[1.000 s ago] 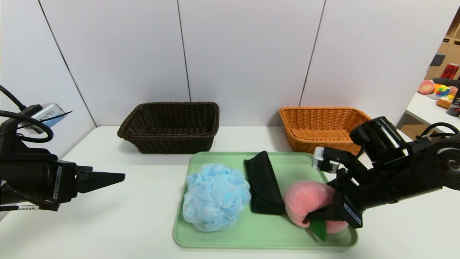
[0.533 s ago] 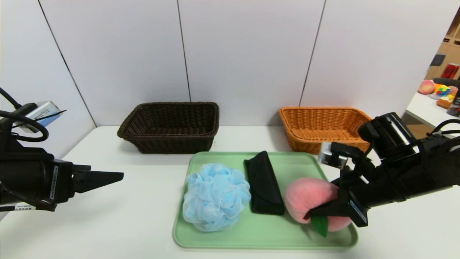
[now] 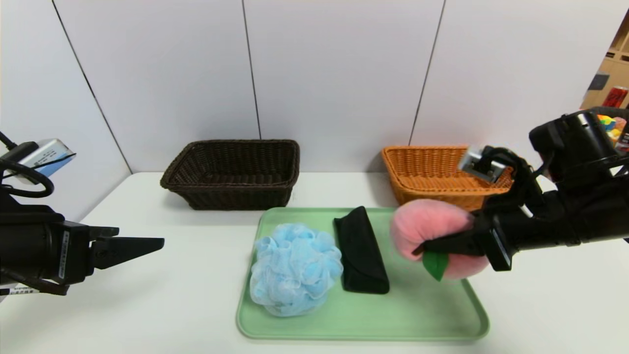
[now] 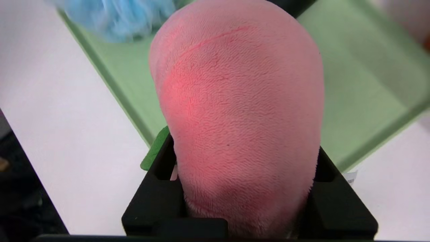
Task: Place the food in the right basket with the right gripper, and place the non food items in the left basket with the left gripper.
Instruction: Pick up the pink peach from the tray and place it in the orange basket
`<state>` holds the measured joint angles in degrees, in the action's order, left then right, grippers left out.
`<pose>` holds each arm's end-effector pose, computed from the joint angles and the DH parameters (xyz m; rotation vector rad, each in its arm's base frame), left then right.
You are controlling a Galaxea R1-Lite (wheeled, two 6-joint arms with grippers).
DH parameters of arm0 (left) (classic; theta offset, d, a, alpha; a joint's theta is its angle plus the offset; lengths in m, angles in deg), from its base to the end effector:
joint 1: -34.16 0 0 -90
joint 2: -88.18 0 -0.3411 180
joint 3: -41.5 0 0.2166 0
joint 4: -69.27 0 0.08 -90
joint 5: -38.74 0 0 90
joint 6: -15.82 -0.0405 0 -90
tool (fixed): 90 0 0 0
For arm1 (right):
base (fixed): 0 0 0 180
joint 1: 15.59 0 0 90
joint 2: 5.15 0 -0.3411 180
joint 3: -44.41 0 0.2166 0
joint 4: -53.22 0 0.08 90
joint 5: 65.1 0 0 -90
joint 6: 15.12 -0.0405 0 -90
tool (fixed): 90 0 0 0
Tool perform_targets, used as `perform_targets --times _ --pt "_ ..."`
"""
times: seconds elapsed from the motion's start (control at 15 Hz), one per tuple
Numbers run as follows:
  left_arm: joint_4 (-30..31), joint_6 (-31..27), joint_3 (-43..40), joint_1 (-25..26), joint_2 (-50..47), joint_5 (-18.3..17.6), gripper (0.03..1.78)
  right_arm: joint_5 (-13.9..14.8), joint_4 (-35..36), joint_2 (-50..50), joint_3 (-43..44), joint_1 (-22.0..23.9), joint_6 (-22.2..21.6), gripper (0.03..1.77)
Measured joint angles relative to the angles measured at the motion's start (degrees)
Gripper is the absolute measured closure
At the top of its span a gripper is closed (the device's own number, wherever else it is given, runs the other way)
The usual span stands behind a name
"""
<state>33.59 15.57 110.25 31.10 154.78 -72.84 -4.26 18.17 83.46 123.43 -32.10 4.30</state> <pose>0.1780 -0.0244 0.2562 -0.0907 0.5810 -0.4189 0.2699 0.1006 0.2239 -0.2162 0.6568 0.8803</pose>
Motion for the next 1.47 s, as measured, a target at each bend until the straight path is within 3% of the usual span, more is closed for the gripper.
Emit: perform_targets --times 0.2,0.73,1.27,1.47 --pt "-0.01 0.04 -0.01 -0.02 -0.3 0.0 0.12 0.26 0.3 -1.55 5.21 2.4 -3.85 1.01" --pt "0.07 0.06 -0.63 -0.02 -0.09 -0.02 0.12 1.77 1.56 3.34 17.42 12.76 -5.8 1.01" --pt "0.13 0.24 -0.85 -0.02 0.44 0.06 0.12 12.59 1.89 16.65 28.04 15.46 -6.06 1.01" --pt "0.74 0.2 -1.16 -0.02 0.84 0.06 0.12 15.02 1.99 22.16 30.95 16.6 -6.03 1.01"
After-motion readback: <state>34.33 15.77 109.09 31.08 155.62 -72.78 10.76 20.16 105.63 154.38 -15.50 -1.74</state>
